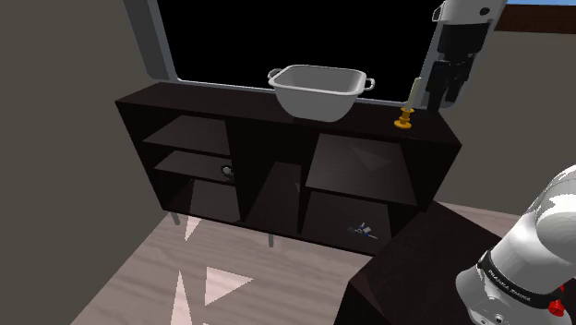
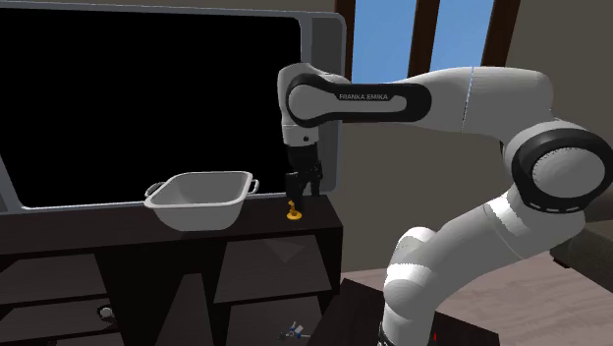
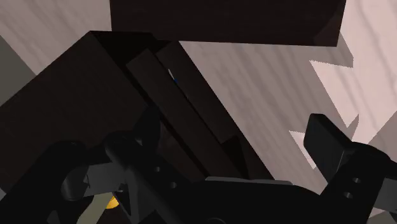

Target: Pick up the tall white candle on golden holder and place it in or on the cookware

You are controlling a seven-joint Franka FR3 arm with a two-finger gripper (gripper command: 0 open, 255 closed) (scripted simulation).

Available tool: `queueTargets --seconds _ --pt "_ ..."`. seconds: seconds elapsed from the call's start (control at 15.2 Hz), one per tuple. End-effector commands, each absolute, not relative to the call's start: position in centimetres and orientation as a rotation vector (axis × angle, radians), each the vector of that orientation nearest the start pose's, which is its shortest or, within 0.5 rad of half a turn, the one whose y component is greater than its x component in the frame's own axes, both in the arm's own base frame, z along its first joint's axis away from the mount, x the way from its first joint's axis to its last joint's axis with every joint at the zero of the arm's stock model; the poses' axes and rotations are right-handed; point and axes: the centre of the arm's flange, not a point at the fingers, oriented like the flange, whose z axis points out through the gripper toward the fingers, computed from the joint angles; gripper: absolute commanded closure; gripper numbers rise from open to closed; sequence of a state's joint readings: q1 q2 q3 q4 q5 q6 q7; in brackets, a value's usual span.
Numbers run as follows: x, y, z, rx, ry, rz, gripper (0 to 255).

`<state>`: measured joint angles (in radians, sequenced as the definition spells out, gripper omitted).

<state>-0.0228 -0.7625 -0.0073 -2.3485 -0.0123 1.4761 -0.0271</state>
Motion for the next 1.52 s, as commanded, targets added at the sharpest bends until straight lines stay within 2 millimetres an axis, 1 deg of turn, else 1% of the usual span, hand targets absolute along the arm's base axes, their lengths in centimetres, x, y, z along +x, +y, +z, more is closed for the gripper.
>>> queueTargets --seconds 0.0,0.4,0.79,1.25,1.45 --pt "30.2 -1.1 57.9 -3.141 0.002 0.173 0" --pt "30.5 -7.5 56.3 -3.133 -0.035 -0.258 0" --pt "31.4 -13.7 54.8 -3.068 -0.07 -0.674 0" --pt "32.9 -13.6 51.5 -3.068 -0.07 -0.674 0" --pt "33.0 -13.6 51.2 -3.068 -0.07 -0.674 0"
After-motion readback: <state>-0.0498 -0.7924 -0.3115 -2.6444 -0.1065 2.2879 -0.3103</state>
